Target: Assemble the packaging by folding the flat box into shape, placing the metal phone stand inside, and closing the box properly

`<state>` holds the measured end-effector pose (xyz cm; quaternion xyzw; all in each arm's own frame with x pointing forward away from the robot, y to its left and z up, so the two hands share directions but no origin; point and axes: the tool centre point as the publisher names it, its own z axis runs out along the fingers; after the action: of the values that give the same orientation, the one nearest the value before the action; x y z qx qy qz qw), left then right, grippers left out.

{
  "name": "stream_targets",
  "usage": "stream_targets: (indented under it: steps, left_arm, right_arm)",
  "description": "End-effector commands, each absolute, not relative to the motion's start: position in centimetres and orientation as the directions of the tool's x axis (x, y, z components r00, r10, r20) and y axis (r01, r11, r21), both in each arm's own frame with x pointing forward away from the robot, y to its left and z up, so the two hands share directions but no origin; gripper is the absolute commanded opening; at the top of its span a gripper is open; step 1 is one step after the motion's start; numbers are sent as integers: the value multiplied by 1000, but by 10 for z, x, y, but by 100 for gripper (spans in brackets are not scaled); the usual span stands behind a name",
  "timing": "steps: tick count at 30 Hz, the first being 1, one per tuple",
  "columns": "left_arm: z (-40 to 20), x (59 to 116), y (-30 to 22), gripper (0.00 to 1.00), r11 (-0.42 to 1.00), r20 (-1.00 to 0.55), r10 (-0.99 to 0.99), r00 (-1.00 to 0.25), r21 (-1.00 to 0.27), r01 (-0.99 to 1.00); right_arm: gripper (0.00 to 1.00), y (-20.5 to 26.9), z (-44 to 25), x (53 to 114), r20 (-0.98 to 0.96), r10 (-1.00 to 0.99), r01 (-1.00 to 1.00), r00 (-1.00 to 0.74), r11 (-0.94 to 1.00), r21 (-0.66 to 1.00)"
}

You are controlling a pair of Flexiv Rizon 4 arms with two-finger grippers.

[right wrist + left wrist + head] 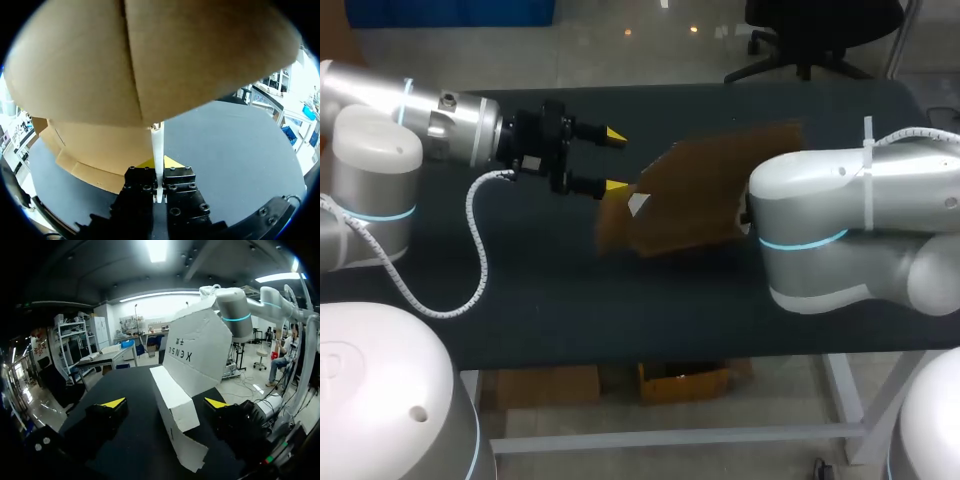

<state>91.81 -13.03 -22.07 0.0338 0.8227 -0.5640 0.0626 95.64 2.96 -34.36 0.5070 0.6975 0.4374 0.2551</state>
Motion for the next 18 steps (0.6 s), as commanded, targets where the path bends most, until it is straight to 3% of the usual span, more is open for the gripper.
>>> stream_targets:
  steps: [1,18]
  left_arm:
    - [-217,916,-125,100,369,-150,-17,-989,-920,133]
    - [-210,919,-97,100,440,-198,4,-980,-880,179]
  right_arm:
    - [0,22,-337,958,171,860,520,-482,123,845]
    - [0,16,-329,965,191,811,597,-552,225,770]
